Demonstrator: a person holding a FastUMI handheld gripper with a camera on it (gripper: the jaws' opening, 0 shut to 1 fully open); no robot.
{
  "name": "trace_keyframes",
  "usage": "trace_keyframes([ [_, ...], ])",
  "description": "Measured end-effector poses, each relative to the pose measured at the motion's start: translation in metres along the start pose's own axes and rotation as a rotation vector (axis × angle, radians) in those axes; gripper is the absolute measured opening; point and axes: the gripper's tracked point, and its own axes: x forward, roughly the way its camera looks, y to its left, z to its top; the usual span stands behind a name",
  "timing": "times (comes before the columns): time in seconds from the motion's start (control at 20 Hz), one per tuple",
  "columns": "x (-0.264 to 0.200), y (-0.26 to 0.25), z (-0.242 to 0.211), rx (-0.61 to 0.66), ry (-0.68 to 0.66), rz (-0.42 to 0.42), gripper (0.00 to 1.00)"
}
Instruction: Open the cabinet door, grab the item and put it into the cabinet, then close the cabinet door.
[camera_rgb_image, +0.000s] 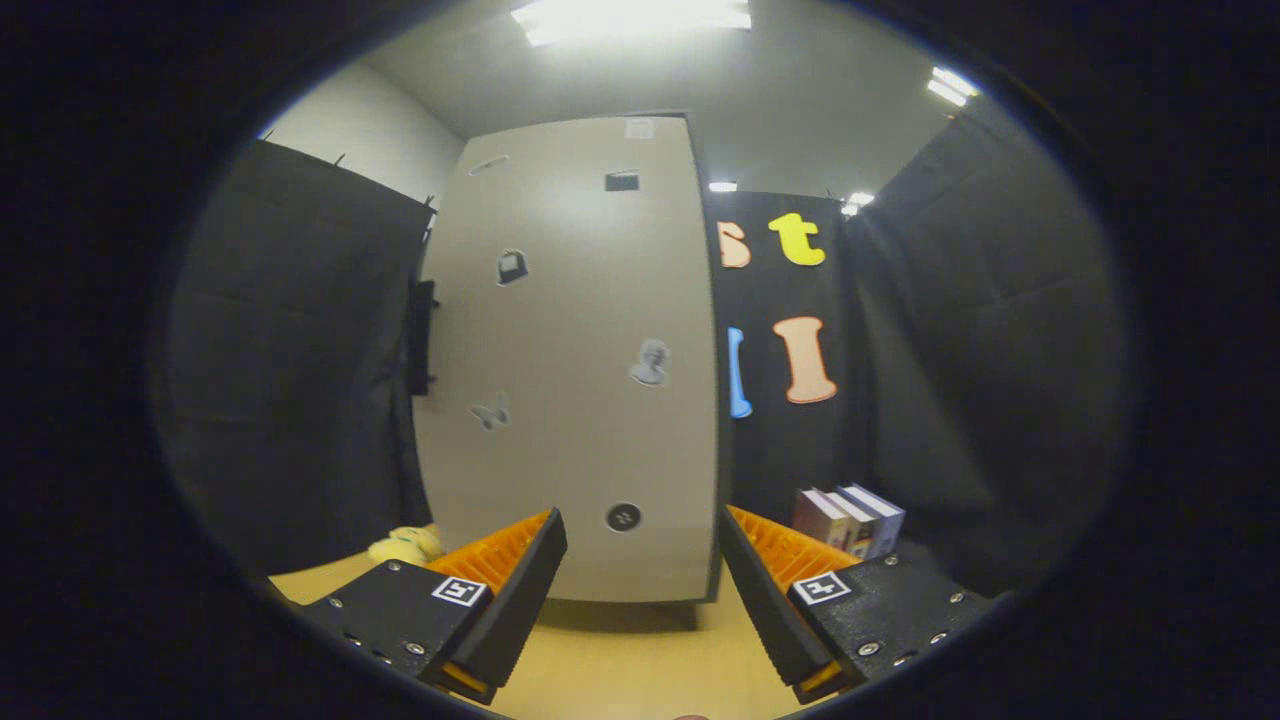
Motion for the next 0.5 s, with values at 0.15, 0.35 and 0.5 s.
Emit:
trace_keyframes([
  [0.15,-0.01,-0.127,-0.051,0.026,0.01,-0.151,0.95],
  [0.35,0.014,-0.248,-0.121,0.086,-0.002,-0.288,0.95],
  [0.5,0.036,-0.284,-0.185,0.098,0.028,-0.321,0.95],
])
